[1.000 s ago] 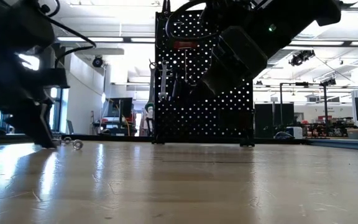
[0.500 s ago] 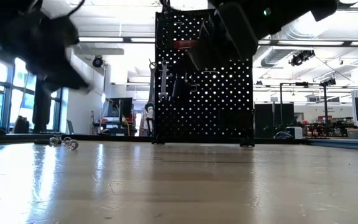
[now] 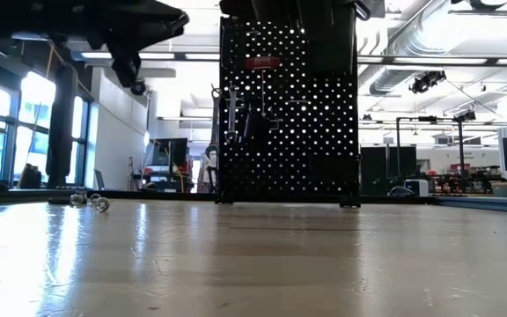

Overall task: Hang tools onto peg board
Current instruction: Put the socket into the bottom black bin on the peg board

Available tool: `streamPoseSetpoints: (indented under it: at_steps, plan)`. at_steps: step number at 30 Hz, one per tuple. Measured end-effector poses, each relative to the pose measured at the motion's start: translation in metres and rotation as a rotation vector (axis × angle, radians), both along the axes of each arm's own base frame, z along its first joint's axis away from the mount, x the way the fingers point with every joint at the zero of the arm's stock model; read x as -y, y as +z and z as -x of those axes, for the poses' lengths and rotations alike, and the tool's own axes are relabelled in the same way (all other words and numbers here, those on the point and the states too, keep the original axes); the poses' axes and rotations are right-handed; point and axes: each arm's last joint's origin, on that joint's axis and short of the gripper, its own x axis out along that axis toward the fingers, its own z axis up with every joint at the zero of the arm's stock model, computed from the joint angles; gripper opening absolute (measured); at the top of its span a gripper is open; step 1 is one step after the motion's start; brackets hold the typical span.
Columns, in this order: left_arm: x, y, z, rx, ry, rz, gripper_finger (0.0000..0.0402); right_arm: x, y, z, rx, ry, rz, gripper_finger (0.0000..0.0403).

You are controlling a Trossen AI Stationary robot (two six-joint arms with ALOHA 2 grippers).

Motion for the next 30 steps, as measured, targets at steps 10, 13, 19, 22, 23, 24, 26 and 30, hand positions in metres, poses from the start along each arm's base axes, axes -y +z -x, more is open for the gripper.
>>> streamPoseSetpoints:
  at_steps: [10,13,19,22,23,24,26,30]
  plan:
    - [0.008,-0.013,-0.023,0.162,-0.067,0.046,0.0049,0.006,0.007,-0.005,0.033,-0.007,0.001,0.0188]
    - [0.01,-0.017,-0.029,0.193,-0.085,0.066,0.0049,0.008,0.008,-0.006,0.045,-0.019,-0.003,0.0203]
    - [0.016,-0.02,-0.045,0.246,-0.12,0.089,0.0049,0.013,0.009,-0.007,0.056,-0.035,-0.002,0.0211]
    - [0.019,-0.02,-0.054,0.269,-0.135,0.094,0.0049,0.015,0.009,-0.008,0.055,-0.042,-0.002,0.0211]
    - [0.02,-0.02,-0.057,0.272,-0.135,0.095,0.0049,0.015,0.009,-0.008,0.056,-0.045,-0.002,0.0211]
    - [0.02,-0.02,-0.059,0.274,-0.135,0.095,0.0049,0.016,0.009,-0.008,0.058,-0.05,-0.002,0.0211]
    - [0.021,-0.02,-0.065,0.278,-0.129,0.103,0.0049,0.016,0.01,-0.008,0.065,-0.067,-0.002,0.0211]
    - [0.02,-0.021,-0.075,0.282,-0.115,0.123,0.0049,0.016,0.01,-0.008,0.063,-0.072,0.0,0.0211]
